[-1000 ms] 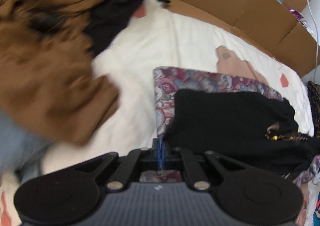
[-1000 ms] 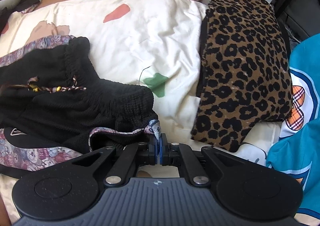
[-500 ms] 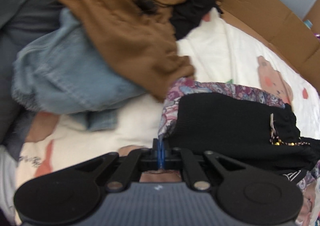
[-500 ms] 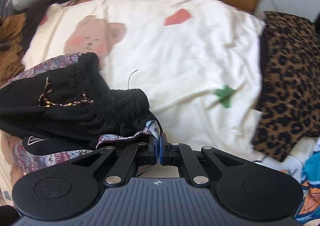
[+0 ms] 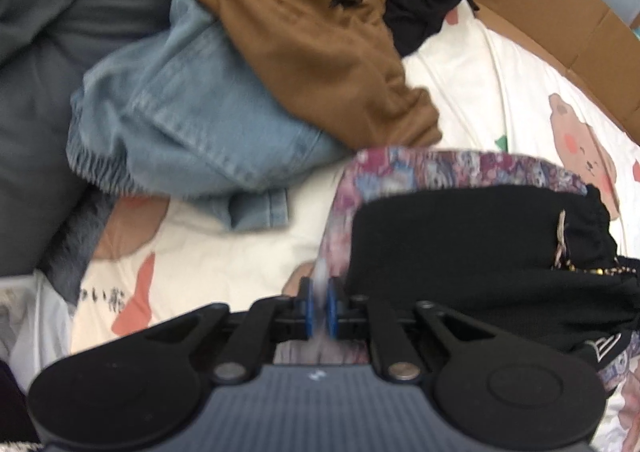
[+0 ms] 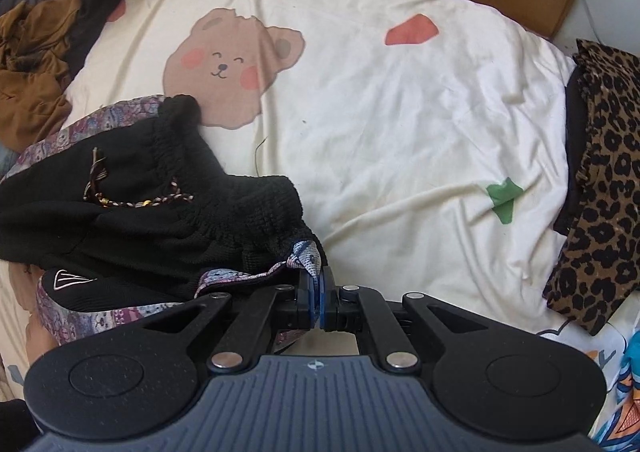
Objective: Fold clothes
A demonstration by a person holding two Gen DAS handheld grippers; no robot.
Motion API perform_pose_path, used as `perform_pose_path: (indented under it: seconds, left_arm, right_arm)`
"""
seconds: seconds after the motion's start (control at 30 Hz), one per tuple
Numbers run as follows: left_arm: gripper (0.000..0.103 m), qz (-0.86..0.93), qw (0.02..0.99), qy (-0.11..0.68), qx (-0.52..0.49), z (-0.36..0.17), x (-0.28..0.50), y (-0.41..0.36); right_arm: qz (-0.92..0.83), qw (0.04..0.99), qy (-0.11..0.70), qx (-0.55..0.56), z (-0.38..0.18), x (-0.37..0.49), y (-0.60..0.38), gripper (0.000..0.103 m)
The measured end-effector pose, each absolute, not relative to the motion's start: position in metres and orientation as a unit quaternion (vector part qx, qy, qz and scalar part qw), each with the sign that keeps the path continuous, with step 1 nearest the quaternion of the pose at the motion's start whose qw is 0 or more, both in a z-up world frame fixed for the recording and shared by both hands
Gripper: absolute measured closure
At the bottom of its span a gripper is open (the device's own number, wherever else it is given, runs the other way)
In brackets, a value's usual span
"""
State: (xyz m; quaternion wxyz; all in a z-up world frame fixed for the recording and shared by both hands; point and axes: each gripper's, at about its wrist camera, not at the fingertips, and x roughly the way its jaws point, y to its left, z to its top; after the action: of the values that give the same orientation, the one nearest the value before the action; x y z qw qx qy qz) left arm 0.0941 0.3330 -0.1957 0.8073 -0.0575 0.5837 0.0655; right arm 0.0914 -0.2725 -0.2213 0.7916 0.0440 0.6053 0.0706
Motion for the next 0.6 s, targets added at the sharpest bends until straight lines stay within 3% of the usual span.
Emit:
perform_pose_path:
  seconds: [0.33, 0.6]
  left_arm:
    - [0.092, -0.005, 0.834, 0.55, -0.04, -0.168, 0.165, 0.287]
    - [0.092, -0.093, 0.837, 0.539, 0.001, -0.187, 0.225, 0.205]
  right_arm:
    - [0.055, 0.796, 0.601, 0.047, -0.223, 0.088, -0.283, 0.103]
    - [0.042, 0.782, 0.619, 0.058, -0.234, 0.081, -0.297, 0.103]
